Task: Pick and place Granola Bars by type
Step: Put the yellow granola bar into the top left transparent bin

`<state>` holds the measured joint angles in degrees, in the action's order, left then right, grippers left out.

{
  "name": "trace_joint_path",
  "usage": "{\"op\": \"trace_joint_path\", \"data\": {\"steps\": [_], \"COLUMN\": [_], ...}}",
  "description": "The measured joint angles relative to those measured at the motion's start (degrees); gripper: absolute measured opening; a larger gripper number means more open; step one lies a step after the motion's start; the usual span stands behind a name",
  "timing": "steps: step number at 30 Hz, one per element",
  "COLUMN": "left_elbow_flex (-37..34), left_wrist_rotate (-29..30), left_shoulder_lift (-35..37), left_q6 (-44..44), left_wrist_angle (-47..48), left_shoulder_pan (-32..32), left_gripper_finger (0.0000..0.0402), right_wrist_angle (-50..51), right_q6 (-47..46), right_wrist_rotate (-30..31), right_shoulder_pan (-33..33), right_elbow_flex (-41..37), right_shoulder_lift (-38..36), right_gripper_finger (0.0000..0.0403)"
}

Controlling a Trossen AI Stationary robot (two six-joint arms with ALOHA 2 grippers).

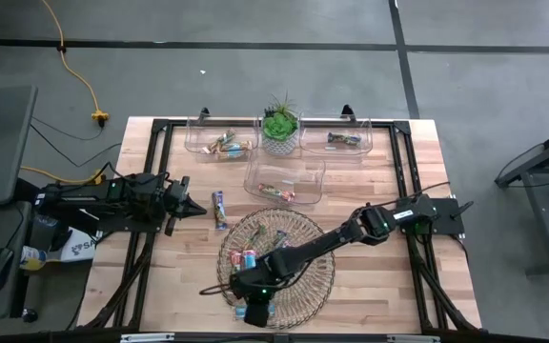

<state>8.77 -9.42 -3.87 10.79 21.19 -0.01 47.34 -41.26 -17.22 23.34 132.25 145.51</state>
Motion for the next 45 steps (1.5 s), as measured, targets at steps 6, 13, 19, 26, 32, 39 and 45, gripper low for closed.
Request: {"op": "trace_joint_path", "data": {"steps": [6,13,19,26,32,39,45], "left_elbow_flex": [0.0,0.0,0.0,0.0,0.0,0.0,0.0], "left_wrist_rotate": [0.0,0.0,0.0,0.0,0.0,0.0,0.0], "left_shoulder_lift": [0.0,0.0,0.0,0.0,0.0,0.0,0.0], "left_q6": [0.0,0.0,0.0,0.0,0.0,0.0,0.0], "left_wrist_angle": [0.0,0.0,0.0,0.0,0.0,0.0,0.0], "left_shoulder_pan": [0.0,0.0,0.0,0.0,0.0,0.0,0.0], "left_gripper_finger": [0.0001,0.0001,0.0001,0.0001,0.0001,0.0001,0.0001], "right_wrist_angle": [1.6,1.2,-3.8,-4.9,-3.7,-3.4,-3.3], "right_q6": [2.6,2.8,4.2,2.6,1.2,1.1,0.9], "right_wrist_rotate": [0.4,6.3,7.8,15.8,21.9,21.1,19.8], "right_shoulder_pan": [2.0,3.4,5.4,7.3,7.8,7.5,7.4], "right_elbow_flex": [0.0,0.0,0.0,0.3,0.2,0.2,0.2], "right_shoulder_lift": [0.0,0.0,2.3,4.4,4.6,4.7,4.8], "right_gripper_finger": [0.0127,0.0198,0.0223,0.0224,0.0217,0.0168,0.0122]}}
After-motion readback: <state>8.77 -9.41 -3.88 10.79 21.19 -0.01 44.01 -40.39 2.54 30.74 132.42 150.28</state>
